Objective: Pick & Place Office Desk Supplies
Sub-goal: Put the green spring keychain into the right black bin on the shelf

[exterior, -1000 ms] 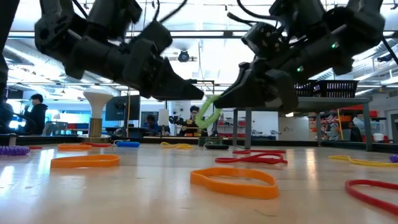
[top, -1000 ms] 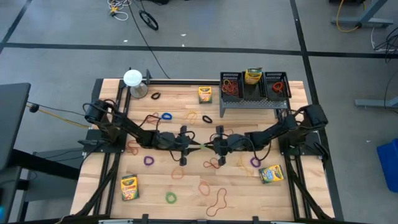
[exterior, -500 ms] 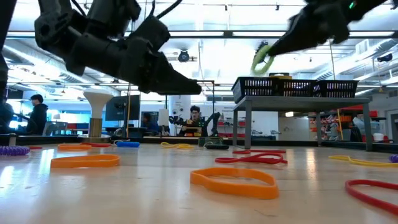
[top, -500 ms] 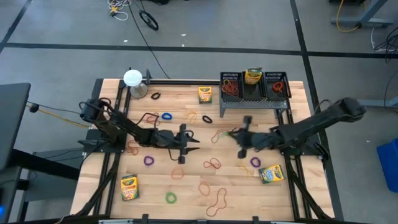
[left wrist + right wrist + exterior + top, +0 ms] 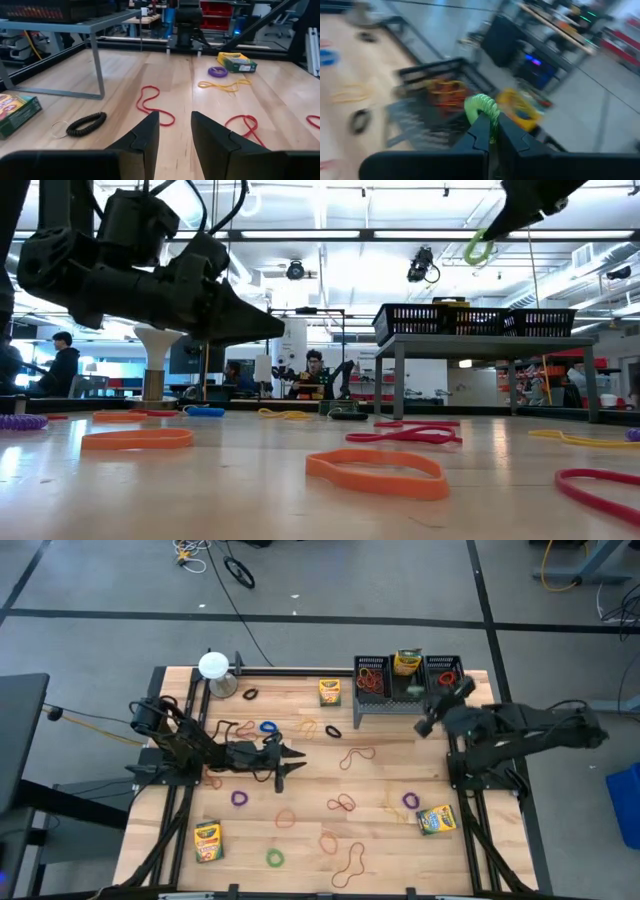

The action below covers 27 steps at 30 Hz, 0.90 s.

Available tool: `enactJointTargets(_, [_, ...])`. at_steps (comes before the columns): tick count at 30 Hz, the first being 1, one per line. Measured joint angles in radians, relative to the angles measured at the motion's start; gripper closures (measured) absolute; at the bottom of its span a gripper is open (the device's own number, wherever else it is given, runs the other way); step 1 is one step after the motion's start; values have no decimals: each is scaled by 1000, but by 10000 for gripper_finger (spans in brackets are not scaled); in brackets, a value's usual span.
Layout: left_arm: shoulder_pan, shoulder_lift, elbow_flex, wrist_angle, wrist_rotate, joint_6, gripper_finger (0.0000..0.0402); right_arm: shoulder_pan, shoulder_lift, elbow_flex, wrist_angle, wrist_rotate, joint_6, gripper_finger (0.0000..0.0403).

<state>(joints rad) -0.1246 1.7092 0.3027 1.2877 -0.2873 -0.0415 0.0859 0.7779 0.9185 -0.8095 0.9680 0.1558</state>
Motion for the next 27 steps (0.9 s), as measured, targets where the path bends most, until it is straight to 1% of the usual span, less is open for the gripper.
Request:
enactJointTargets(5, [0,0,0,0,0,0,282,-209,-8,4,-24,-1,-14,391])
enactJointTargets(11, [0,0,0,-1,-1,-1,282,-476,22,4,-54,-13,-48,391])
enactJointTargets(16, [0,1,0,-2,0,-1,282,-672,68,4,-40,-109,-81,390])
enactJointTargets(19, [0,1,0,-3,0,-1,282,-752,115,4,-39,-160,-83,389])
enactJointTargets(21, [0,1,0,-5,0,-5,282,-787,148,4,-40,-163,-83,385])
enactJointTargets(27, [0,1,0,-6,0,-12,282,-828,236,4,-41,-164,-77,359])
